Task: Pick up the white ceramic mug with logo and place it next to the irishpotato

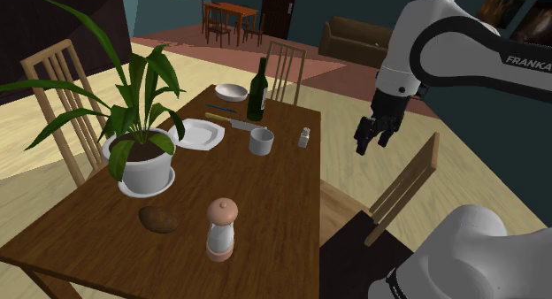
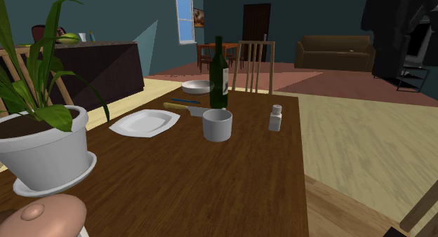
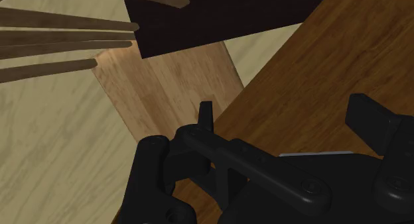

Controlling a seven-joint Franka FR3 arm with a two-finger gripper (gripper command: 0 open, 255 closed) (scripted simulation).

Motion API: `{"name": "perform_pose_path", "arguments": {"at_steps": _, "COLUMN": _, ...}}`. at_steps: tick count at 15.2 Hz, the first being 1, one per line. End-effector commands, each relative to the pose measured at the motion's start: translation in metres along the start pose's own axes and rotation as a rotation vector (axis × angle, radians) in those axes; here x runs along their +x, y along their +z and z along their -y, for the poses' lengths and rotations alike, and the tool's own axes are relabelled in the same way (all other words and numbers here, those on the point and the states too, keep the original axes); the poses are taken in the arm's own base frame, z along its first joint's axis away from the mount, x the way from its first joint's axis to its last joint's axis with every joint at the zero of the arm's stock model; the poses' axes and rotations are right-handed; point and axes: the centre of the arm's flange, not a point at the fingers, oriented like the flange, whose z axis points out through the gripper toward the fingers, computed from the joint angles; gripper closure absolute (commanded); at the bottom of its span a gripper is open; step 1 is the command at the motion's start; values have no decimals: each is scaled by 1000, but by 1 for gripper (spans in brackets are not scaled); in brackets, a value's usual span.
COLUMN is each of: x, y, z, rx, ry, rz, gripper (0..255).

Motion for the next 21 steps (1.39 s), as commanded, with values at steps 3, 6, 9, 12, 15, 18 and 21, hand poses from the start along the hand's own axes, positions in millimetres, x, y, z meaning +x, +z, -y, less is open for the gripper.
{"name": "perform_pose_path", "arguments": {"at_steps": 3, "x": 24, "y": 9, "z": 7, "rx": 0, "ry": 1, "rz": 0, "gripper": 0}}
{"name": "perform_pose_path", "arguments": {"at_steps": 6, "x": 60, "y": 22, "z": 18, "rx": 0, "ry": 2, "rz": -1, "gripper": 0}}
{"name": "perform_pose_path", "arguments": {"at_steps": 9, "x": 95, "y": 35, "z": 28, "rx": 0, "ry": 4, "rz": -1, "gripper": 0}}
{"name": "perform_pose_path", "arguments": {"at_steps": 12, "x": 131, "y": 49, "z": 39, "rx": 0, "ry": 5, "rz": -1, "gripper": 0}}
{"name": "perform_pose_path", "arguments": {"at_steps": 15, "x": 167, "y": 62, "z": 49, "rx": 0, "ry": 7, "rz": -2, "gripper": 0}}
{"name": "perform_pose_path", "arguments": {"at_steps": 18, "x": 203, "y": 75, "z": 60, "rx": 0, "ry": 8, "rz": -2, "gripper": 0}}
{"name": "perform_pose_path", "arguments": {"at_steps": 21, "x": 238, "y": 88, "z": 70, "rx": 0, "ry": 9, "rz": -2, "gripper": 0}}
